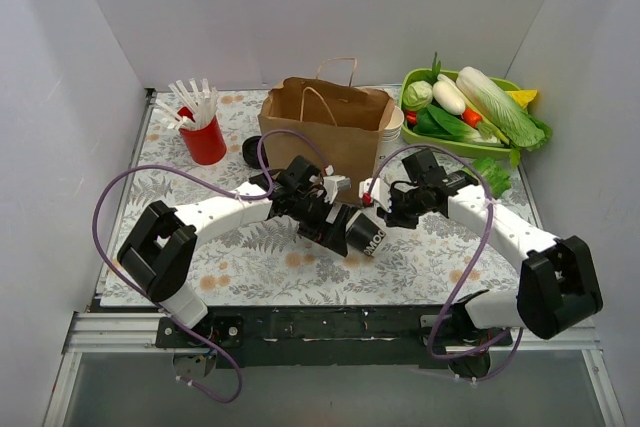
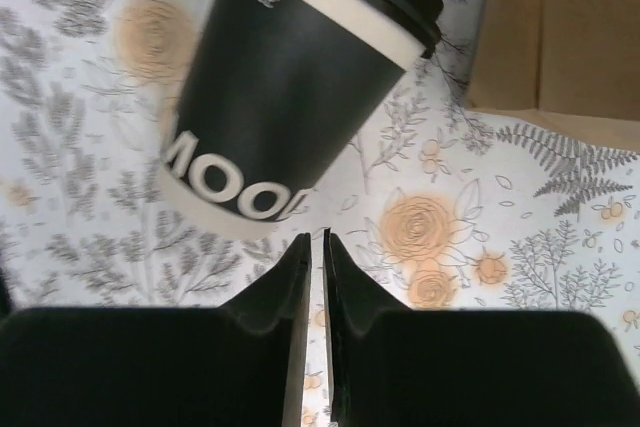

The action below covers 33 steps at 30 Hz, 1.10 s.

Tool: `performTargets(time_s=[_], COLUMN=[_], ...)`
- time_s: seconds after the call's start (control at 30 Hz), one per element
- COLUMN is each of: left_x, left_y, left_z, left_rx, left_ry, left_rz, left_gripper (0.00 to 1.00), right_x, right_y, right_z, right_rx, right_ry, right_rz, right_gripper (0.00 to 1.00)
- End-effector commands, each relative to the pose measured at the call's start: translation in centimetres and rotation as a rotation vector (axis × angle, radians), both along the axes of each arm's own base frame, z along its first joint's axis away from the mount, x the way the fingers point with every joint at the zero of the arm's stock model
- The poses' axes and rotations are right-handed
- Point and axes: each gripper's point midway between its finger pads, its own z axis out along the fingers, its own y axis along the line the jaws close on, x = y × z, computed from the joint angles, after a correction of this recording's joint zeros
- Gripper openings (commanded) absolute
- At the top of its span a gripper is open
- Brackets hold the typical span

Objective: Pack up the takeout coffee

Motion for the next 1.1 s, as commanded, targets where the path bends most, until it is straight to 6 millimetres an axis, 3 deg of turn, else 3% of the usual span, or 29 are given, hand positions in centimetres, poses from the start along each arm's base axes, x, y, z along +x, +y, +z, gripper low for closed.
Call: performTargets(time_s=[0.0, 0.17, 0.37, 0.6, 0.87, 1.07], left_x=[-1.4, -0.5, 0.0, 1.4, 1.8, 0.3], left_y=[-0.7, -0.6, -0.2, -0.3, -0.2, 1.0], left_z=[1.9, 1.5, 1.5, -0.5, -1.3, -2.5], left_rx=[-0.102, -0.095, -0.079, -0.008, 0.030, 0.064], left_ry=[0.051, 0.024, 0.010, 0.026, 0.039, 0.084], left_rz=[-0.042, -0.022, 0.028, 0.122, 0.162, 0.165], left_gripper=[0.81, 0.84, 0.98, 0.98, 0.98, 0.98], right_x=[3.8, 2.4, -0.8, -2.9, -4.9, -4.9], right_y=[0.0, 1.0, 3.7, 6.0, 9.6, 12.4], right_z=[-2.8, -4.3, -3.3, -3.6, -1.3, -0.1], right_rx=[-0.049, -0.064, 0.000, 0.054, 0.242, 0.337], right_ry=[-0.085, 0.008, 0.068, 0.175, 0.417, 0.549], right_rz=[-0.073, -0.054, 0.011, -0.004, -0.062, -0.130], right_gripper=[0.15, 0.12, 0.12, 0.12, 0.12, 0.12])
